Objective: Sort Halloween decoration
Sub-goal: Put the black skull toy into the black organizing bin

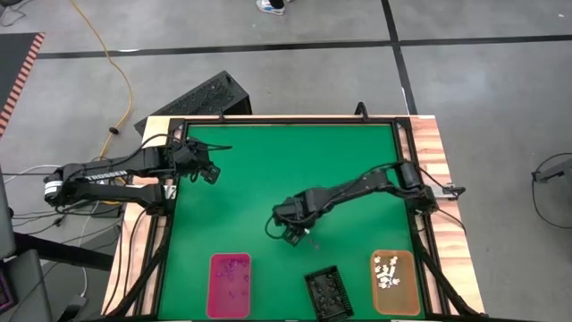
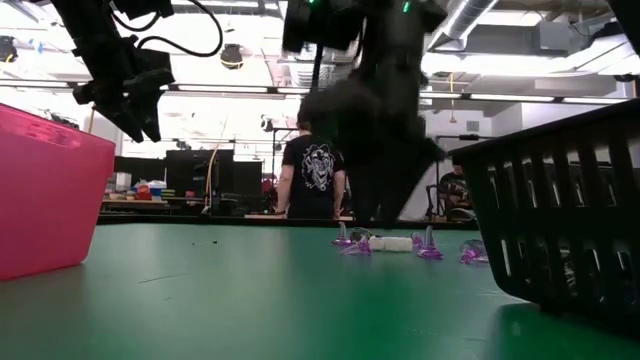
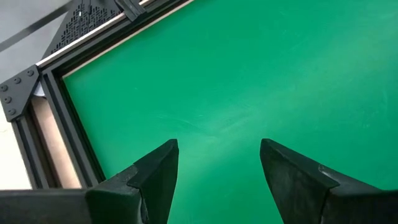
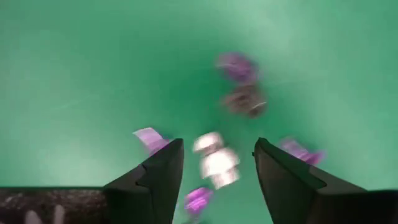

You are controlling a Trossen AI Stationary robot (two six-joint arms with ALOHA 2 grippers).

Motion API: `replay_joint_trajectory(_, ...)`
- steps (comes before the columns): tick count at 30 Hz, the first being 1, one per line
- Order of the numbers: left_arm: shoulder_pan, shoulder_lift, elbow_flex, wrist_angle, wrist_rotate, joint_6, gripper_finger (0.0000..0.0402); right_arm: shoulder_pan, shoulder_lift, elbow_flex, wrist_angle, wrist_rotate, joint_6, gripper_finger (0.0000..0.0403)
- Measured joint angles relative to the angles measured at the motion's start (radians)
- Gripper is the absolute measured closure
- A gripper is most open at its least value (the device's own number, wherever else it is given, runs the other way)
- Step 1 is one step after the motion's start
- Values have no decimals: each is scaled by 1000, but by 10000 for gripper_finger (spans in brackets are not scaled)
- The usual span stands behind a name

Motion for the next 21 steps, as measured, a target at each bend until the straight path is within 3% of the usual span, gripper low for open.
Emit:
replay_joint_trajectory(8,0,0,0,-10,-12,9,183,-54,30,2,21,29,-76,192)
replay_joint_trajectory(21,1,0,0,-10,-22,31,183,-39,69,-3,49,15,-123,227)
